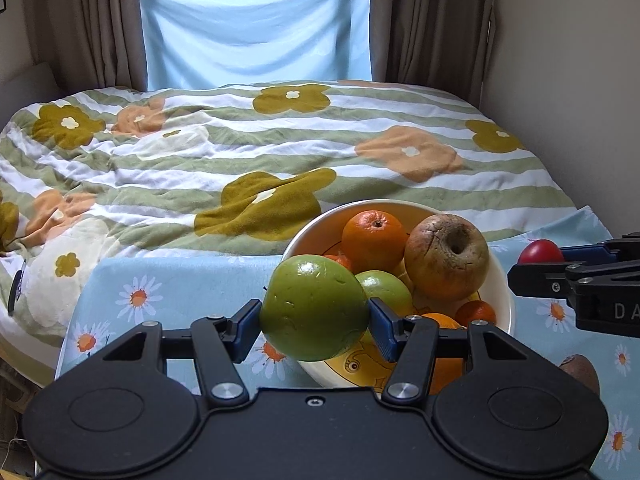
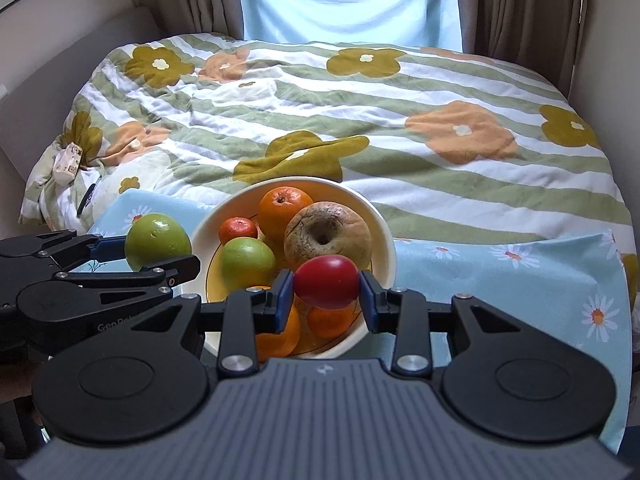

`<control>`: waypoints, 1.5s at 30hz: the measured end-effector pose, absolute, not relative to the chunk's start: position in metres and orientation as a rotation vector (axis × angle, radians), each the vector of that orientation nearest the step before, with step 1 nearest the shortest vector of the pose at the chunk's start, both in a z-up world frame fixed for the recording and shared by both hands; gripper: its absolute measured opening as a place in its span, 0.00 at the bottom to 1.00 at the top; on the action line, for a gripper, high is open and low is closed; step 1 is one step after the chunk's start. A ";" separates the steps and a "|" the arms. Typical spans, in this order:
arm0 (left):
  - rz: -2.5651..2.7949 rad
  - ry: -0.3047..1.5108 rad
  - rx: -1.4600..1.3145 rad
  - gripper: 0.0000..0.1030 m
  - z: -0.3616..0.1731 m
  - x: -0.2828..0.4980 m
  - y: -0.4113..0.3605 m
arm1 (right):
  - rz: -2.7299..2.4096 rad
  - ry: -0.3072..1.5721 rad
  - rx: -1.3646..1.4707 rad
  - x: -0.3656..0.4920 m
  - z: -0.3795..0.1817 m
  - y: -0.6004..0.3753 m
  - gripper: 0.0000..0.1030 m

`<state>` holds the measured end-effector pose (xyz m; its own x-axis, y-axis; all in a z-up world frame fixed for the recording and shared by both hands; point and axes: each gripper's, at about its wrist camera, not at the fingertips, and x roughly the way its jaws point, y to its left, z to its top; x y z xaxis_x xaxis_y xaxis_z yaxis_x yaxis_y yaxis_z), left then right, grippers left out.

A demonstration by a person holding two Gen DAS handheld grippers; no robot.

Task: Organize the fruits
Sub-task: 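Carry the green apple into the bowl and open the left tool while the right tool carries the tomato, then lower the red tomato into the bowl and open the right tool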

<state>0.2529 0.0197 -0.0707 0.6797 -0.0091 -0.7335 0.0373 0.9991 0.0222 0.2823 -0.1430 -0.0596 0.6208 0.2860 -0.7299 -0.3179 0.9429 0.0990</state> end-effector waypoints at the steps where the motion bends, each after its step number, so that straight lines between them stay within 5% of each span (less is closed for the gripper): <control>1: -0.027 0.828 0.038 0.60 -0.073 0.256 0.021 | 0.343 0.834 -0.041 0.284 -0.061 -0.143 0.48; 12: -0.033 0.866 0.047 0.61 -0.088 0.276 0.025 | 0.307 0.857 -0.021 0.291 -0.068 -0.145 0.48; 16: -0.032 0.817 0.042 0.94 -0.077 0.270 0.026 | 0.298 0.860 -0.015 0.291 -0.068 -0.145 0.48; 17: -0.034 0.804 0.043 0.95 -0.074 0.267 0.026 | 0.297 0.860 -0.013 0.291 -0.067 -0.145 0.48; 45: 0.012 0.798 0.009 0.96 -0.063 0.203 0.062 | 0.350 0.877 -0.040 0.299 -0.078 -0.097 0.48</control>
